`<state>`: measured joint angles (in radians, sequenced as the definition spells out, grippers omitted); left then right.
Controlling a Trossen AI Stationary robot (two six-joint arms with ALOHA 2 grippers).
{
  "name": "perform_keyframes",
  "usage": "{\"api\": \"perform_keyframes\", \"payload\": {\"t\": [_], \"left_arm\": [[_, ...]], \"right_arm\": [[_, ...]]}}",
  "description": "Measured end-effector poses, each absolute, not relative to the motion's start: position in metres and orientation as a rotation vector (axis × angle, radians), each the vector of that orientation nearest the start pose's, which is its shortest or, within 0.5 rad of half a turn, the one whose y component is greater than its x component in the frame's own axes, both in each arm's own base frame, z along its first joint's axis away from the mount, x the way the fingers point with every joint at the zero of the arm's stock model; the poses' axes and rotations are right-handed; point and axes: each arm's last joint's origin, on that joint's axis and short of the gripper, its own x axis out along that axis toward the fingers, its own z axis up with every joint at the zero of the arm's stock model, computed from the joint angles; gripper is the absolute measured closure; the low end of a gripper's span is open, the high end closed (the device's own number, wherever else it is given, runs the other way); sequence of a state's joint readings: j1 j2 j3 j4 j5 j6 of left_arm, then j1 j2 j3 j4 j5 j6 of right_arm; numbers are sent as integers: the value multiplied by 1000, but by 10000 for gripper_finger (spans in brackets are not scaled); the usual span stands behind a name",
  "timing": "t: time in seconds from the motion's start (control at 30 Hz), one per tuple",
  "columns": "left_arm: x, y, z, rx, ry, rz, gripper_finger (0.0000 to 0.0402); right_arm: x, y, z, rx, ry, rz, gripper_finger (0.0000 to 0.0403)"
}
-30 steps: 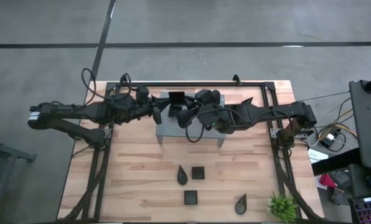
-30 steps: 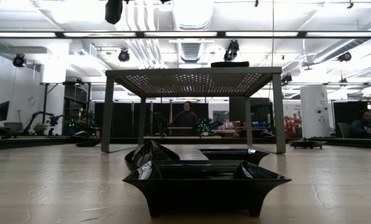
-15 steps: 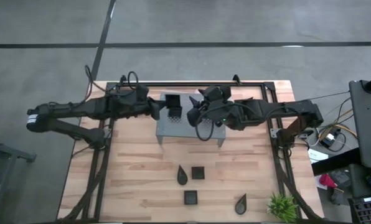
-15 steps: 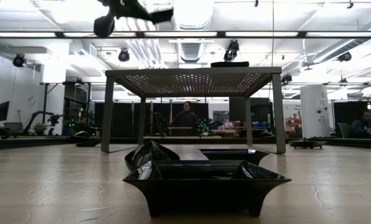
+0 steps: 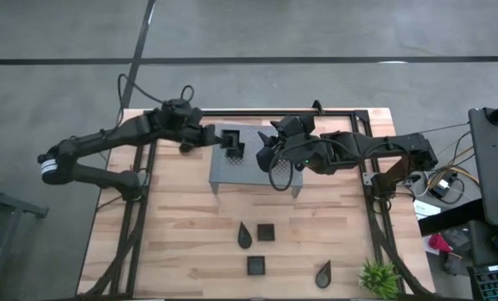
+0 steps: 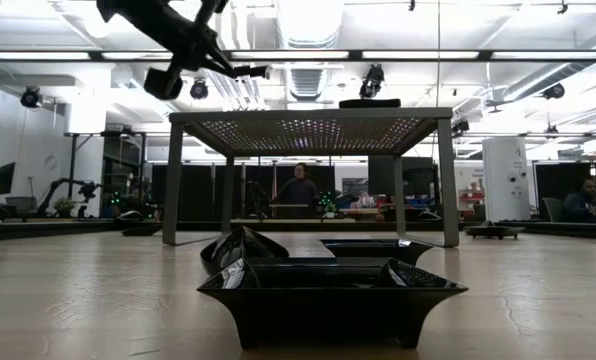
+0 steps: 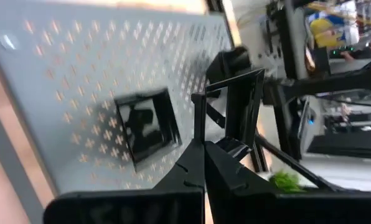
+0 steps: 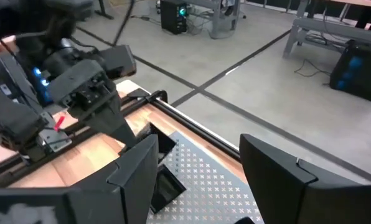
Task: Pick & Place Mini shaped plates
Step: Stack the black square plate on top of the other black square plate on the shelf
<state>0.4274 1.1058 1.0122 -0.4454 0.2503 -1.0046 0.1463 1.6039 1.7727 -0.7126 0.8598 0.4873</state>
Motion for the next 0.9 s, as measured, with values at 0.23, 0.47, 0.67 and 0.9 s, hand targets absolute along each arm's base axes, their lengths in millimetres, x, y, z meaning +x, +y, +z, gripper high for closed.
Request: {"api": "perform_keyframes", "payload": {"t": [0.23,0.47,0.67,0.9], "left_arm": [[236,100,302,-1288,512,396,401],[246,106,305,-1301,514,391,401],[245,110,305,-1316,533,421,401],[241,111,301,-1325,560,469,401]], "right_arm": [[334,27,421,186,318,-789,183],[334,27,420,182,324,-790,184],[334,27,420,179,325,-790,184],[332,27,418,161,354,-794,184]]}}
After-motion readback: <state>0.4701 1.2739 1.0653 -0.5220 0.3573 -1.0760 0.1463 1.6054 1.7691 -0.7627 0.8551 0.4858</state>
